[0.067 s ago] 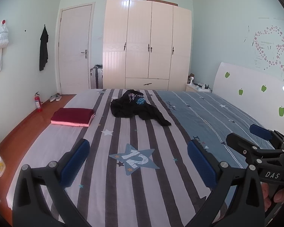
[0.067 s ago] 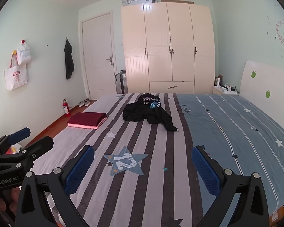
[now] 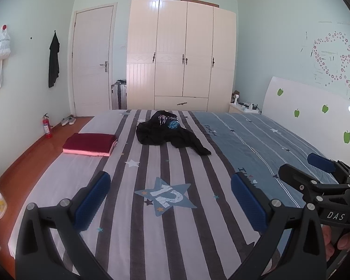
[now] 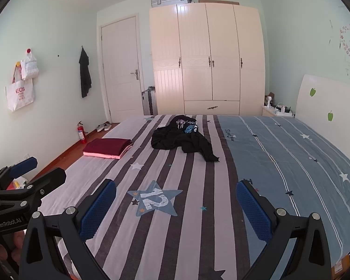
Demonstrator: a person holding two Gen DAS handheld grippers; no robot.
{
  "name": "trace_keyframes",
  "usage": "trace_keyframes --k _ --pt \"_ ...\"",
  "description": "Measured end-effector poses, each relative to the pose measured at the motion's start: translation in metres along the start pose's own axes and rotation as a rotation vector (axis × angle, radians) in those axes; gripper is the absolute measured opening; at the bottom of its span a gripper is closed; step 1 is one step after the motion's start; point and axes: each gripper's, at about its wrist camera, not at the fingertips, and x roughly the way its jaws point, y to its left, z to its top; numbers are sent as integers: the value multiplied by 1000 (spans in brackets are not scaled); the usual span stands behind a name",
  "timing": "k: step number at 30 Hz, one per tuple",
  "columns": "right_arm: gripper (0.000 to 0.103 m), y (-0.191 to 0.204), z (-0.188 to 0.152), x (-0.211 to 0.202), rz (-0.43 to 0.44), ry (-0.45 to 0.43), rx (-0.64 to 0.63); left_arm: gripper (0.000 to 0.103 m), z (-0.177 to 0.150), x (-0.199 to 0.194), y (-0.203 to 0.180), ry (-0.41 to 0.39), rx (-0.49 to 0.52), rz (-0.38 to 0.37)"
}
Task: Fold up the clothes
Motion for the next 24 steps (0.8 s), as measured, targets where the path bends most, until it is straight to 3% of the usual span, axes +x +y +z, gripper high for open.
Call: trace_keyframes --k 10,24 --pt "102 0 0 5 -1 -3 4 102 -1 -2 28 -10 1 -8" --pt "102 0 1 3 0 6 9 102 6 -7 21 -5 4 -3"
